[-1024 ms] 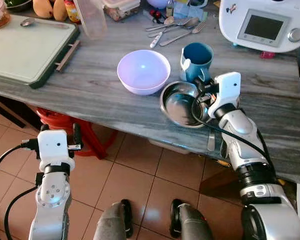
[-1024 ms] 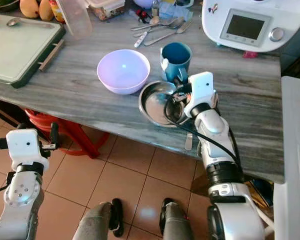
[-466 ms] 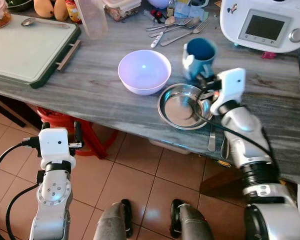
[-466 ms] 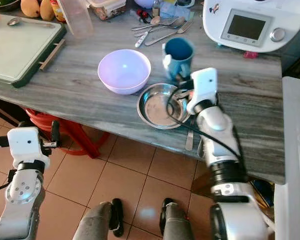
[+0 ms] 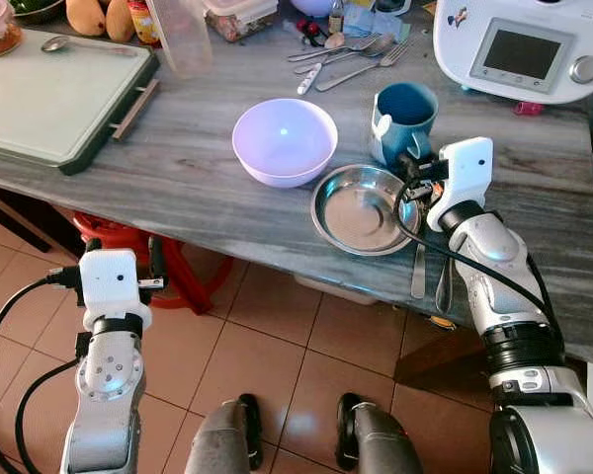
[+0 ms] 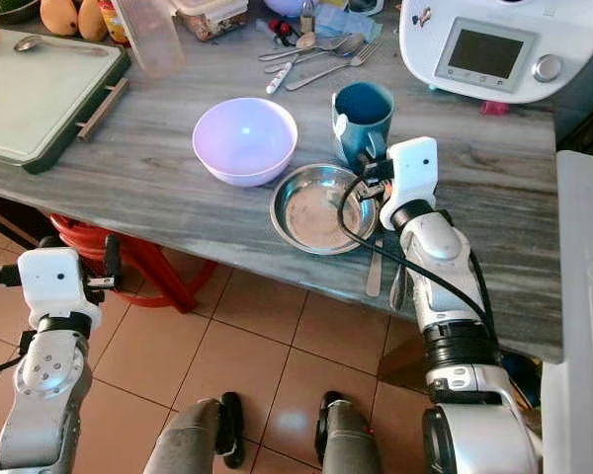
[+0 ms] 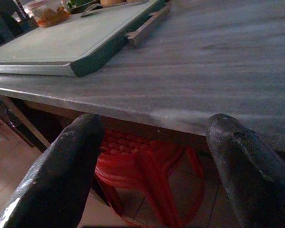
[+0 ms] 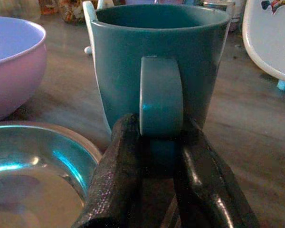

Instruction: Setting the table

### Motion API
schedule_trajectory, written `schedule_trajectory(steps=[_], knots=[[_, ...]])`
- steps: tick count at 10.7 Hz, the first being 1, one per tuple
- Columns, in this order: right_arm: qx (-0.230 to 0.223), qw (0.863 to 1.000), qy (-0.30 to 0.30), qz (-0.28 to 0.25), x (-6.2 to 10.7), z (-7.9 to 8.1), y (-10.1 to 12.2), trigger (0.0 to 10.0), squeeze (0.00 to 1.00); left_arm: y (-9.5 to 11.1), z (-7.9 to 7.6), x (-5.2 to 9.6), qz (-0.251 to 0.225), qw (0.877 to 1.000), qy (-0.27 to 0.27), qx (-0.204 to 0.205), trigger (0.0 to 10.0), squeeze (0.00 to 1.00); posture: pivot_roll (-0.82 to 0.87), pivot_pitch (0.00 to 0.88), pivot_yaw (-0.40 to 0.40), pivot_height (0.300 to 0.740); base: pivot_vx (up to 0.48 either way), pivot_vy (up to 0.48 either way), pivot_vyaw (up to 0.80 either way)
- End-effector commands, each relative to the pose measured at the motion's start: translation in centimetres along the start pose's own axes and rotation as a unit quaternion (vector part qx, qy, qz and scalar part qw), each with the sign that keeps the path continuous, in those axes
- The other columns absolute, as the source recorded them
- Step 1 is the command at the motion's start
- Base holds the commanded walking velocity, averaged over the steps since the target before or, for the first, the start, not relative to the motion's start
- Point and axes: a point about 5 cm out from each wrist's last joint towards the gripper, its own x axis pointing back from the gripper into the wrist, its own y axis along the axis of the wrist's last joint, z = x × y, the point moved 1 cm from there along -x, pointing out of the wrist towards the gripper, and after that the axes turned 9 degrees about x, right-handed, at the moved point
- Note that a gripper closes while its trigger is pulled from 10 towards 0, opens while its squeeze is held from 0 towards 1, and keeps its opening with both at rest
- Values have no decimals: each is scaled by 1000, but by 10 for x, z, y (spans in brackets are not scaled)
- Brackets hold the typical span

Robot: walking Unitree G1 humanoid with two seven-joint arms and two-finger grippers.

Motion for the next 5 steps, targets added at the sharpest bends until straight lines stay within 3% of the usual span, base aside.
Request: schedule_trajectory(steps=[1,2,3,4,5], knots=[[-7,1000,5,2,1,-1,-1,10000,0,-3,2,1,5,1000,2,-1,10000,0,59,212,45,740,0,0,0],[-13,1000,17,-1,1,2,-1,10000,27,-3,2,1,3,1000,3,-2,10000,0,60,210,45,740,0,0,0],[-15,1000,23,-4,1,4,-1,10000,675,-3,2,1,3,1000,4,-2,10000,0,60,211,45,740,0,0,0],[-18,999,31,-9,1,6,-1,10000,1000,-3,2,1,3,1000,4,-3,10000,0,60,212,46,740,0,0,0],[-17,999,33,-9,2,6,-1,10000,1000,-3,2,1,3,1000,3,-3,10000,0,60,212,47,740,0,0,0]])
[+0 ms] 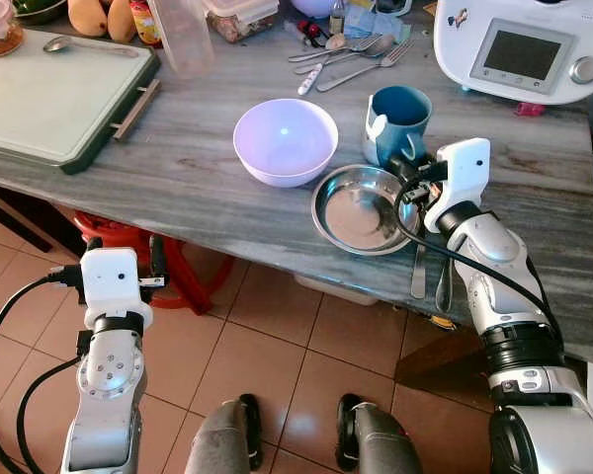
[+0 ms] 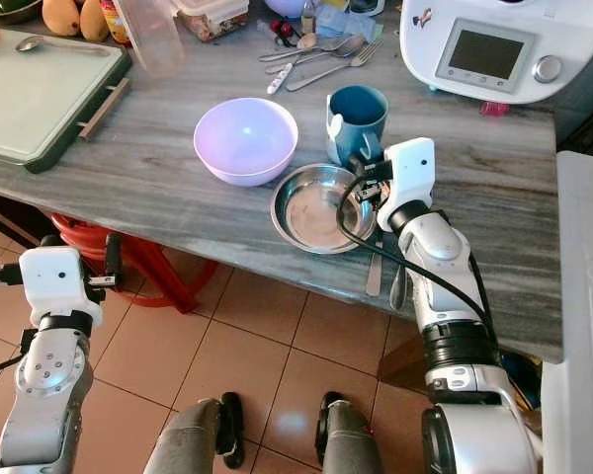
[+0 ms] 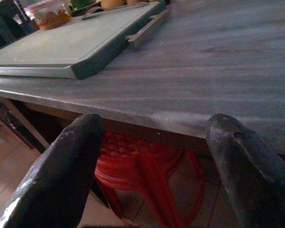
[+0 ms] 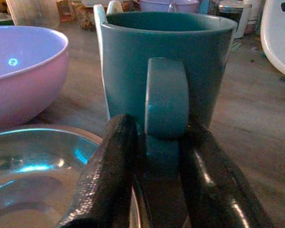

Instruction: Setting the table

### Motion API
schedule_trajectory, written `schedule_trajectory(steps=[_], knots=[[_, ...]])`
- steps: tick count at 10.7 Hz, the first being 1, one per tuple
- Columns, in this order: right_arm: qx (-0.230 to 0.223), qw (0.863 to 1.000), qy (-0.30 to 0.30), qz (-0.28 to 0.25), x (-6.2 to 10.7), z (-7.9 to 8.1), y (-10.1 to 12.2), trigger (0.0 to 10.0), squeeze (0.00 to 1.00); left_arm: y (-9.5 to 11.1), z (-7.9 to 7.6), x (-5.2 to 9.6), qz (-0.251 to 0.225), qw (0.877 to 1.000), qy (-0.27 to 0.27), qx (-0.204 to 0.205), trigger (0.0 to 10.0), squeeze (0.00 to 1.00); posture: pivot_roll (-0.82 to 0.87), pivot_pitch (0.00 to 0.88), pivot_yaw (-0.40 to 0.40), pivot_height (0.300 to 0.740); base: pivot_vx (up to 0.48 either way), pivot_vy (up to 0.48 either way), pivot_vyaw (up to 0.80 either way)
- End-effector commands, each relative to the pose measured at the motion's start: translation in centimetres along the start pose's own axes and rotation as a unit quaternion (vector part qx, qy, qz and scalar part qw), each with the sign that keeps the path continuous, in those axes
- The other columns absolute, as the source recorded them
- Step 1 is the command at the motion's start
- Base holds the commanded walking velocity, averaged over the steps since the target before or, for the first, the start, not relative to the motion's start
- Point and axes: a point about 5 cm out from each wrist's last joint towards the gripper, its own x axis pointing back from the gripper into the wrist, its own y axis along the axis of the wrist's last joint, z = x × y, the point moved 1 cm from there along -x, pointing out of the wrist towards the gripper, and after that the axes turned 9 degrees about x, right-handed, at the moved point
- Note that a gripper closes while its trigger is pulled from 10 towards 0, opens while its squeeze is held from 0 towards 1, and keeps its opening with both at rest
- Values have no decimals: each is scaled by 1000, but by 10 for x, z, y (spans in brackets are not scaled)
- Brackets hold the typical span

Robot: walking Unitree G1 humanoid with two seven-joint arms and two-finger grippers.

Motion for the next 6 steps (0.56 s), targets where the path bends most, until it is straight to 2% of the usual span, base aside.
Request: schedule_trajectory(steps=[1,6], knots=[[-2,1000,5,3,2,1,-4,10000,1000,-4,3,2,8,1000,4,-3,10000,0,61,214,48,740,0,0,0],[31,999,0,-7,12,5,4,10000,1000,-4,1,0,7,1000,0,0,10000,0,50,209,51,740,0,0,0]])
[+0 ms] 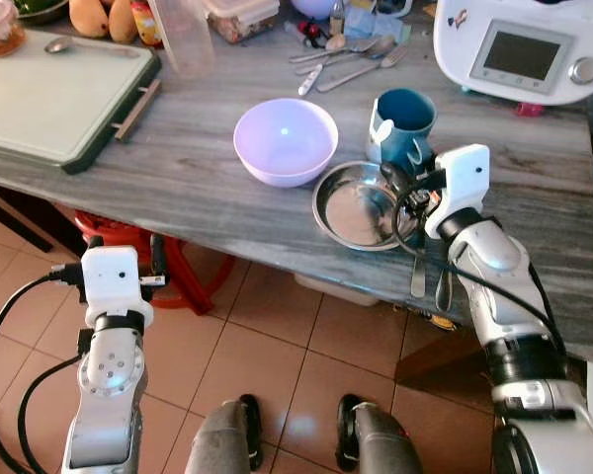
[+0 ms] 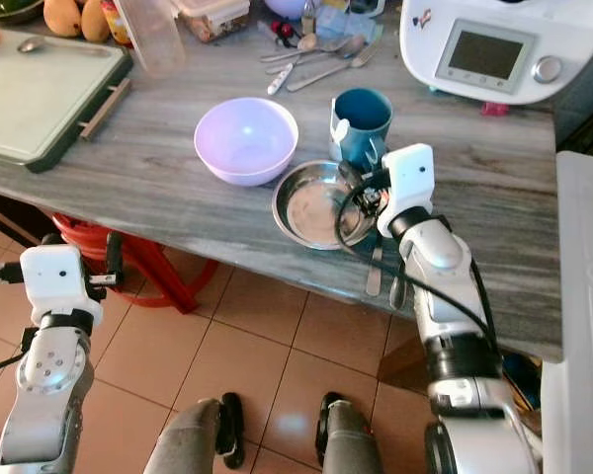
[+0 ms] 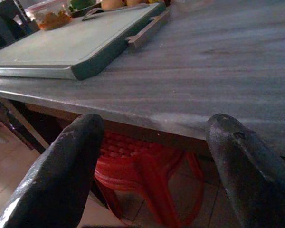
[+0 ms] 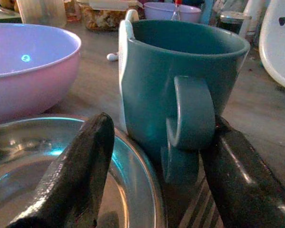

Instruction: Setting the table

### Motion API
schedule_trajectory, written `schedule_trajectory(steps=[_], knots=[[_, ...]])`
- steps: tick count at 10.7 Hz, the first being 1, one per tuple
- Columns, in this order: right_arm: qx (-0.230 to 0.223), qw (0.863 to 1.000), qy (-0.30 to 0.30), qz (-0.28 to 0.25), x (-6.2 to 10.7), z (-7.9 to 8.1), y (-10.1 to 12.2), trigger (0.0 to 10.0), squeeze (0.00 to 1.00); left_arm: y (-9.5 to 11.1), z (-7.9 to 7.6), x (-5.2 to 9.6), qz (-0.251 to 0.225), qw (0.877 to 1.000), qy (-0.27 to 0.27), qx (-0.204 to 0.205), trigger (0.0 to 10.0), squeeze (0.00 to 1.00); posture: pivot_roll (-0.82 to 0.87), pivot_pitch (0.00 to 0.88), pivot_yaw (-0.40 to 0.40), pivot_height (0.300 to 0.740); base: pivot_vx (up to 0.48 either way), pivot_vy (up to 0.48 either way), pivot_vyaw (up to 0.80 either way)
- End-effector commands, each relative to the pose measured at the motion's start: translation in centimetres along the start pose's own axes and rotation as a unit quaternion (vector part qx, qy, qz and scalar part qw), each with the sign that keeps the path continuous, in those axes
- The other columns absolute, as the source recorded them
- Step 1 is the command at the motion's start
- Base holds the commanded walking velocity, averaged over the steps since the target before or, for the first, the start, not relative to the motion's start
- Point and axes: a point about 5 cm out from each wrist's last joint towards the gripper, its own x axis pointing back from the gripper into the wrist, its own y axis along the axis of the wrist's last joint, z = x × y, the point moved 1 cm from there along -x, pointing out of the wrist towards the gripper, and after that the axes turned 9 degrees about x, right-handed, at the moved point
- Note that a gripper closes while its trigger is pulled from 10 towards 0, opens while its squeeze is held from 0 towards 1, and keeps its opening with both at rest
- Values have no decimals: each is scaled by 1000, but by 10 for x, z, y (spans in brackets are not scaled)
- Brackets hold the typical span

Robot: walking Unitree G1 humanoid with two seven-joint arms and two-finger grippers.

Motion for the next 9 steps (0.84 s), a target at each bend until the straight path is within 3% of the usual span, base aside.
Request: schedule_trajectory(steps=[1,6,9], knots=[[6,1000,0,-1,4,1,2,10000,1000,-4,1,0,7,1000,1,0,10000,0,46,205,46,740,0,0,0],[14,998,-45,-52,17,0,21,10000,1000,-3,-1,-9,-3,1000,6,6,10000,0,29,160,47,740,0,0,0],[10,993,-108,-55,41,14,17,10000,1000,-7,-3,-13,-5,1000,15,12,10000,0,12,111,44,740,0,0,0]])
